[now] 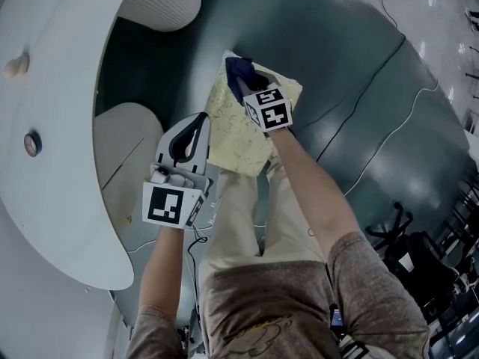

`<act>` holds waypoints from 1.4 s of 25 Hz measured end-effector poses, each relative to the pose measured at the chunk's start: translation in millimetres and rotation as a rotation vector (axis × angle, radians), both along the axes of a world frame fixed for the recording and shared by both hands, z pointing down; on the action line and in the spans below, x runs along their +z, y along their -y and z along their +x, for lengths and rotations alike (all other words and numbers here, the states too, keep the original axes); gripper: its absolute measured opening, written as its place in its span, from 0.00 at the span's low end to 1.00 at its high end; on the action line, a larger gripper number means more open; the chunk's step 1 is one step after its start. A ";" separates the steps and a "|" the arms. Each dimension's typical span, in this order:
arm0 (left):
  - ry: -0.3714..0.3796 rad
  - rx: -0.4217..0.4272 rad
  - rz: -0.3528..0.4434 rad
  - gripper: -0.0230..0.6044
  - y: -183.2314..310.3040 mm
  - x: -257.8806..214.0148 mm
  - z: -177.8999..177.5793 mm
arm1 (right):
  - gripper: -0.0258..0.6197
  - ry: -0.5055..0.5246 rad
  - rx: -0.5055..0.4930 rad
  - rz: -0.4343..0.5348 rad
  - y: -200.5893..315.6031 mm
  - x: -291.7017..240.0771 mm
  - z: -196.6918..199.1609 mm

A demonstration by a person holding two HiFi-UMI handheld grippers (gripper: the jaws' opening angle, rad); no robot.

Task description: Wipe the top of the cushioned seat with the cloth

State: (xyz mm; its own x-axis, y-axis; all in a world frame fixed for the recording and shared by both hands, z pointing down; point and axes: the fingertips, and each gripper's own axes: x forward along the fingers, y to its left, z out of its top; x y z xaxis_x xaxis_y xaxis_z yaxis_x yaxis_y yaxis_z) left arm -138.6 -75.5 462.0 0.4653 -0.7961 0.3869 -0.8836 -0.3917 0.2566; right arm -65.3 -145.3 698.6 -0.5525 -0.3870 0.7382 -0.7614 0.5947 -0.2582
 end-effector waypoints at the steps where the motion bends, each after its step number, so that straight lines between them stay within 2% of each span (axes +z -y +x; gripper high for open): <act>1: 0.000 0.001 0.000 0.06 -0.1 -0.4 2.1 | 0.17 -0.003 0.005 -0.001 -0.6 0.0 5.4; 24: -0.001 0.065 0.005 0.06 -6.0 -2.1 45.9 | 0.17 -0.064 0.163 -0.016 -18.9 6.0 134.6; 35: 0.002 0.098 0.003 0.06 -6.0 -2.1 60.0 | 0.17 -0.176 0.227 -0.060 -40.5 16.5 206.1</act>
